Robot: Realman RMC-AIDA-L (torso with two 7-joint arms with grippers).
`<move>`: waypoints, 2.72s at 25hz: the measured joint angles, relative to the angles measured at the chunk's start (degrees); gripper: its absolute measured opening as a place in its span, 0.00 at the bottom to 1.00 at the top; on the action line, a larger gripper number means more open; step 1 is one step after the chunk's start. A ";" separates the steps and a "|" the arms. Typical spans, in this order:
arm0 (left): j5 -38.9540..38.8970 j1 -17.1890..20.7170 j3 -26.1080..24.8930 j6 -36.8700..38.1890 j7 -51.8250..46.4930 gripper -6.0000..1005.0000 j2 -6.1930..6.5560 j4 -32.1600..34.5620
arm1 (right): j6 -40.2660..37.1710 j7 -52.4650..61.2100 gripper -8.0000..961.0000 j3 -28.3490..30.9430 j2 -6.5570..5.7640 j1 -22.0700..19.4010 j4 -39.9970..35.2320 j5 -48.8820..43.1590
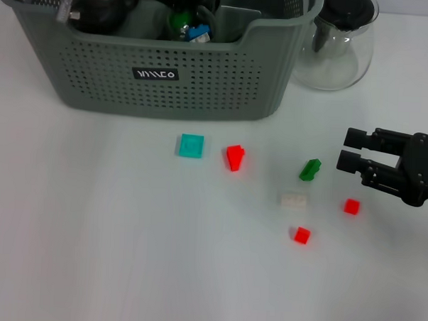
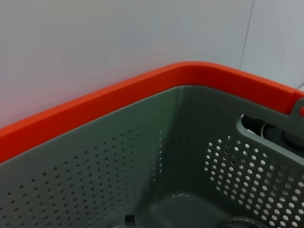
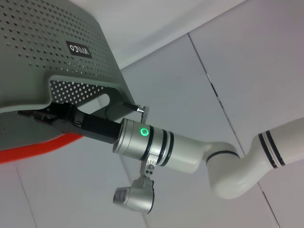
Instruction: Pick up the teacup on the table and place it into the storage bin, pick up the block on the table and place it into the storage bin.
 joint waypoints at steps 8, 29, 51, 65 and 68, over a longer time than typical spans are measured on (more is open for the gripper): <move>-14.72 6.75 -3.61 6.83 5.37 0.47 -0.92 8.89 | 0.00 0.00 0.56 0.03 0.00 0.04 0.00 0.06; -24.13 28.73 -20.33 36.86 61.31 0.55 -3.11 -13.41 | 0.09 1.35 0.56 1.01 0.11 1.12 0.00 -0.09; -23.23 18.15 -18.78 11.76 71.33 0.66 -3.50 -28.72 | 0.08 2.21 0.56 1.32 0.13 0.41 0.00 -0.32; -23.40 14.43 -18.86 5.32 74.02 0.70 -3.63 -32.43 | 0.15 2.81 0.56 1.32 0.17 0.41 0.09 -0.31; -23.22 14.10 -18.74 5.08 74.04 0.70 -3.60 -32.45 | 0.16 2.81 0.56 1.32 0.17 0.41 0.09 -0.31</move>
